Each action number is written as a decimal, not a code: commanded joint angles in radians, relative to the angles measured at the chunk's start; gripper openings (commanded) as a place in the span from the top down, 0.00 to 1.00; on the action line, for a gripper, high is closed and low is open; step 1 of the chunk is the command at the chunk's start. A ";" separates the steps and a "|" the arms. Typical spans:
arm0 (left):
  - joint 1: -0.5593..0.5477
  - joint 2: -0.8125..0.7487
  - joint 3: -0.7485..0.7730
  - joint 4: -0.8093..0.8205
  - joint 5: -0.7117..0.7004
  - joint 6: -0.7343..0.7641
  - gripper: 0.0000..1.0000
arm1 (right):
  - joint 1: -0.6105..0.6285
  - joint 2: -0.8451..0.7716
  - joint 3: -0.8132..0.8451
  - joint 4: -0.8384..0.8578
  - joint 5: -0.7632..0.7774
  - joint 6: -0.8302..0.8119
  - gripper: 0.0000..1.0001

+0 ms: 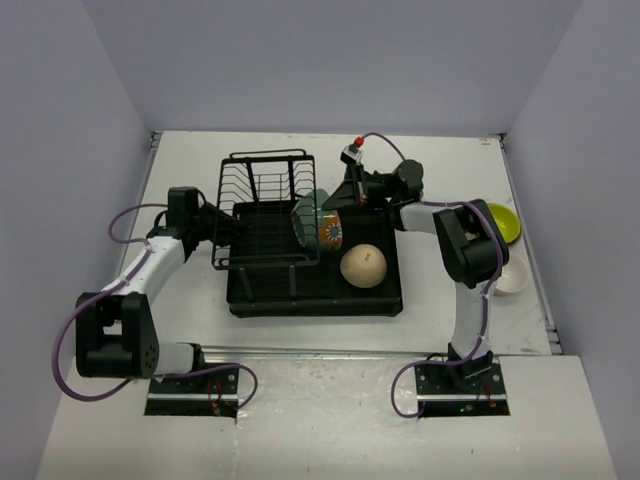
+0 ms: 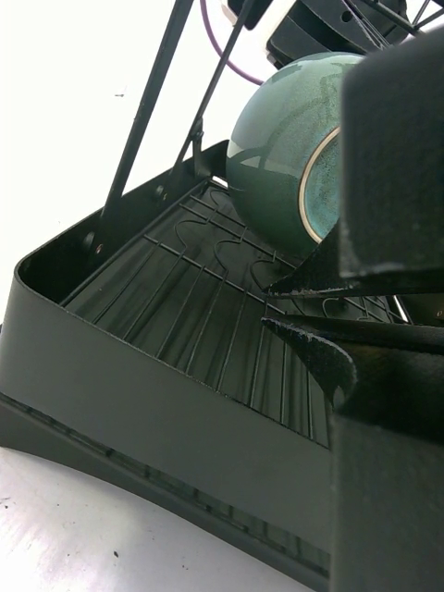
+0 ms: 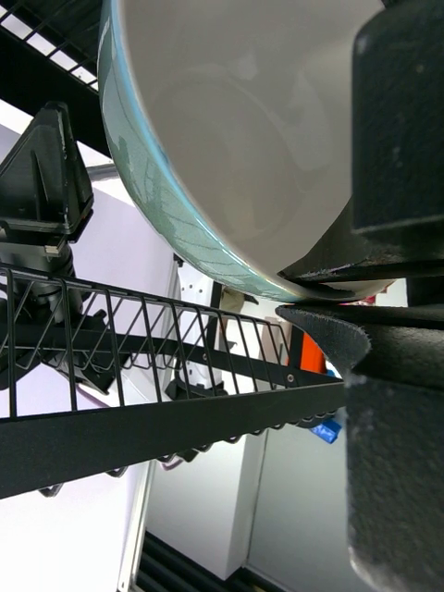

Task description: Unload the bowls from the dish rack

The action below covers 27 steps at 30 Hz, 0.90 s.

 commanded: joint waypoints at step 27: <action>0.017 -0.027 0.001 0.026 0.033 0.012 0.87 | -0.136 -0.157 0.182 -0.145 -0.013 -0.127 1.00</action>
